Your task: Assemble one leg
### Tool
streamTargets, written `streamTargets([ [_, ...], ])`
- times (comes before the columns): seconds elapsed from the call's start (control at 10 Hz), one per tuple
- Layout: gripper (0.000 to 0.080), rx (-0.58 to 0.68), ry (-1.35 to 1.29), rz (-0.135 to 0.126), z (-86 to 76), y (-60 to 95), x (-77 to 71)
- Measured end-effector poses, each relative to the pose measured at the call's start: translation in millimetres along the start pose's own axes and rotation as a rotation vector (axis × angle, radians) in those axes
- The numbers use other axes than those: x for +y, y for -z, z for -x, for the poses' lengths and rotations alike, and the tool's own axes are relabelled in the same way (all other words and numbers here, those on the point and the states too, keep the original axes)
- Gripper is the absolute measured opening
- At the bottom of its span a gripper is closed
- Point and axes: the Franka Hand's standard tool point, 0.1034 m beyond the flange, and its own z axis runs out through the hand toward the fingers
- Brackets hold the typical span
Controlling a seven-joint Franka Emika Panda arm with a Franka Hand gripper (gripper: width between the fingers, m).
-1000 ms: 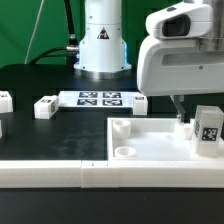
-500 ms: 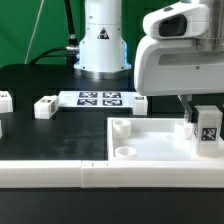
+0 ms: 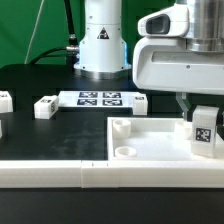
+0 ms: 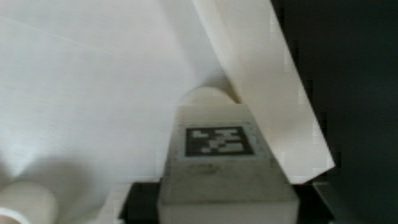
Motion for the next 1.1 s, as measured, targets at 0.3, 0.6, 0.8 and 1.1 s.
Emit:
streamTargets([
  [0.3, 0.0293, 0.012, -0.390, -0.008, -0.9, -0.5, 0.1],
  [0.6, 0.0293, 0.004, -0.781, -0.018, 2.4, -2.3, -1.6],
  [0.8, 0.0293, -0.013, -0.889, -0.024, 2.8, -2.5, -1.8],
  [1.1, 0.0489, -0.010, -0.784, -0.024, 2.8, -3.1, -1.9],
])
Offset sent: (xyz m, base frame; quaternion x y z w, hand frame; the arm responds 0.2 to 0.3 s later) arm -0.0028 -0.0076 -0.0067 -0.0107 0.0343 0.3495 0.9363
